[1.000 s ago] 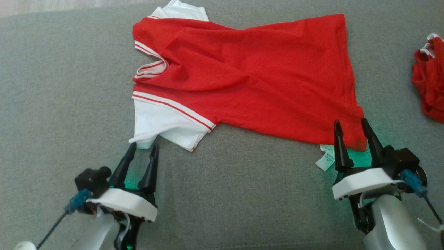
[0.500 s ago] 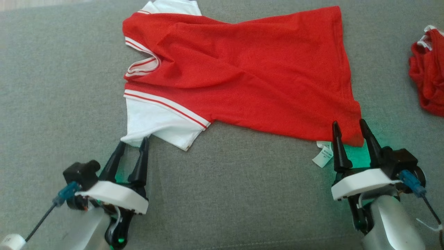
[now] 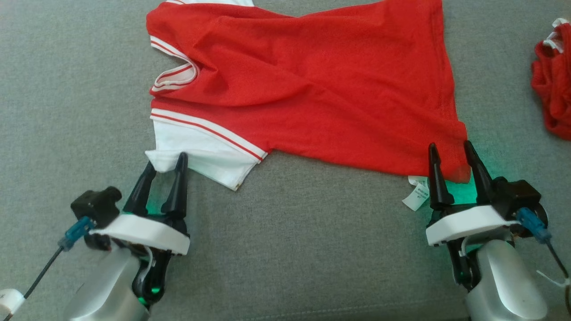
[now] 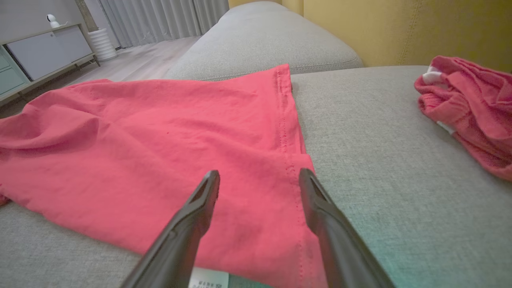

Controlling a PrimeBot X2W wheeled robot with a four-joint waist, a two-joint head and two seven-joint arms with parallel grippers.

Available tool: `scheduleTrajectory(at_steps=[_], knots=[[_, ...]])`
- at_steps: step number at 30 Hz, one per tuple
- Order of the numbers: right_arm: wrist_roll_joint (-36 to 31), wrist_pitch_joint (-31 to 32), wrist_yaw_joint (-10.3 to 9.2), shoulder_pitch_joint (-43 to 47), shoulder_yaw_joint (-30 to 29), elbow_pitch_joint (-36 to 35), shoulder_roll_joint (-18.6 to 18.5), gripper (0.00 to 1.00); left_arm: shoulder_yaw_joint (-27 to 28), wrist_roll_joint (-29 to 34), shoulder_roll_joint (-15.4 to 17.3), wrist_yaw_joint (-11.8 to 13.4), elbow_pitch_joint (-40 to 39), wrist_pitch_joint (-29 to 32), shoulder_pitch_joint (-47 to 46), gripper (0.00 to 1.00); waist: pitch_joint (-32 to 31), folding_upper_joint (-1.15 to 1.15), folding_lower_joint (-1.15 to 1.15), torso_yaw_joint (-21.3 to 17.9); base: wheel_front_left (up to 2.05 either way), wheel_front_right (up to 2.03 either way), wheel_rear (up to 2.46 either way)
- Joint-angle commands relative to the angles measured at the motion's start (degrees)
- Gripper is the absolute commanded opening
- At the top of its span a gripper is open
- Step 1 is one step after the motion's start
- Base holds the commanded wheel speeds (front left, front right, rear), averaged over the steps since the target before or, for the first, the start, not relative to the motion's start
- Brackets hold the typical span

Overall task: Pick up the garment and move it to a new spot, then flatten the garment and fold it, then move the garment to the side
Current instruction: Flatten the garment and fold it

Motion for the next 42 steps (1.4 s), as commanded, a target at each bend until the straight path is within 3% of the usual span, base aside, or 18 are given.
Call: scheduleTrajectory(at_steps=[1,13,14,15,16,17,30,42], knots=[[0.5,-0.2,0.37,-1.0,1.3,-1.3,-0.3,1.00,1.7,-0.7,1.4,0.1,-2.2,-0.3,-1.5,1.00,0.0,0.00,0.00,0.1,0.00,0.00,0.00],[1.5,-0.2,0.37,-1.9,2.7,-0.7,-0.3,1.00,1.1,-6.8,1.0,0.1,-3.8,-0.3,-1.7,0.99,0.4,0.00,0.00,-0.2,0.00,0.00,0.00],[1.5,-0.2,0.37,-1.9,2.8,-0.7,-0.3,1.00,1.0,-7.5,1.0,0.1,-3.4,-0.3,-1.7,0.69,0.4,0.00,0.00,-0.3,0.00,0.00,0.00],[1.5,-0.2,0.37,-2.0,2.7,-0.6,-0.3,1.00,0.8,-7.9,1.0,0.1,-3.0,-0.3,-1.8,0.46,0.4,0.00,0.00,-0.5,0.00,0.00,0.00],[1.6,-0.2,0.37,-2.0,2.6,-0.6,-0.3,1.00,0.7,-8.4,1.1,0.1,-2.6,-0.3,-1.9,0.33,0.3,0.00,0.00,-0.6,0.00,0.00,0.00],[1.6,-0.2,0.37,-2.0,2.6,-0.5,-0.3,1.00,0.4,-8.7,1.2,0.1,-2.2,-0.3,-1.9,0.00,0.3,0.00,0.00,-0.7,0.00,0.00,0.00],[3.9,-0.2,0.37,1.0,-1.3,2.9,-0.3,1.00,4.7,-5.4,-0.6,0.1,-2.7,-0.3,2.5,0.00,-3.7,0.00,0.00,0.9,0.00,0.00,0.00],[7.7,-0.2,0.37,1.3,-1.3,11.3,-0.3,1.00,6.3,-2.3,-2.9,0.1,-3.8,-0.3,6.9,0.00,-5.6,0.00,0.00,2.2,0.00,0.00,0.00]])
